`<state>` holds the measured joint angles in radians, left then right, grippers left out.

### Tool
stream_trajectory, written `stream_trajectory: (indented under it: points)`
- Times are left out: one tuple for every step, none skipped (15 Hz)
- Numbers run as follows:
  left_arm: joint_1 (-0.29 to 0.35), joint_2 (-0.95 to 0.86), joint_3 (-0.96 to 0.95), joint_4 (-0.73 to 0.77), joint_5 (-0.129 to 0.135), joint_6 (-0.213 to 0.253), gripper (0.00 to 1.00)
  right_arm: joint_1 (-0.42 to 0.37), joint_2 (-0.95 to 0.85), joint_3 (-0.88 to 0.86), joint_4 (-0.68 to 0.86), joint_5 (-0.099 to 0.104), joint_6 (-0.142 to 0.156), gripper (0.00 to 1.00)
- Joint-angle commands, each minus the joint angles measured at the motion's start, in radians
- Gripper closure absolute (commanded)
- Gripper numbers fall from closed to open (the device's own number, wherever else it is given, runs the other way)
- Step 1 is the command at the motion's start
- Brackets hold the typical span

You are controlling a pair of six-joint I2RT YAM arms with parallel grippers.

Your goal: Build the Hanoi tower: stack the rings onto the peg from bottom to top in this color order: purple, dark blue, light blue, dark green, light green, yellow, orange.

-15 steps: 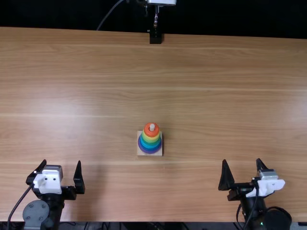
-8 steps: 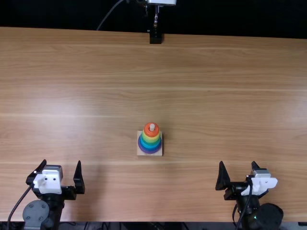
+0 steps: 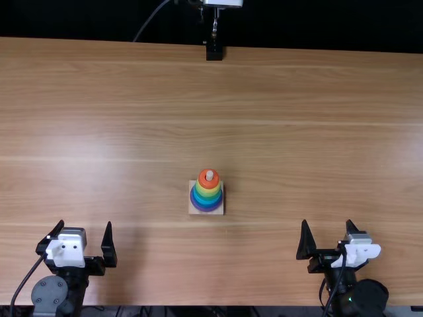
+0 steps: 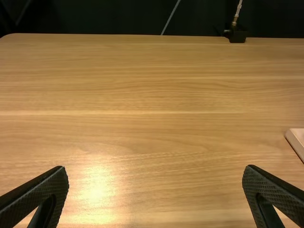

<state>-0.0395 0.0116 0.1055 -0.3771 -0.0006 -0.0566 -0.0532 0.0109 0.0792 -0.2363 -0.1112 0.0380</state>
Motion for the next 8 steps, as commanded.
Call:
stream_trajectory:
  points:
    - [0.004,-0.012,-0.105,-0.078,-0.009,0.001,0.0,-0.011,-0.011,-0.062,-0.034,0.008,-0.005,0.0]
    - [0.004,-0.012,-0.105,-0.078,-0.009,0.001,0.0,-0.011,-0.011,-0.062,-0.034,0.006,-0.005,0.0]
    - [0.004,-0.012,-0.105,-0.078,-0.009,0.001,0.0,-0.011,-0.011,-0.062,-0.034,0.006,-0.005,0.0]
    - [0.004,-0.012,-0.105,-0.078,-0.009,0.001,0.0,-0.011,-0.011,-0.062,-0.037,0.006,-0.005,0.0]
    - [0.004,-0.012,-0.105,-0.078,-0.009,0.003,0.0,-0.011,-0.011,-0.062,-0.057,0.006,-0.005,0.0]
    - [0.004,-0.012,-0.105,-0.078,-0.009,0.003,0.0,-0.011,-0.011,-0.062,-0.089,0.006,-0.005,0.0]
    - [0.004,-0.012,-0.105,-0.078,-0.009,0.003,0.0,-0.011,-0.011,-0.061,-0.091,0.008,-0.005,0.0]
    - [0.004,-0.012,-0.105,-0.078,-0.009,0.001,0.0,-0.011,-0.011,-0.062,-0.091,0.008,-0.005,0.0]
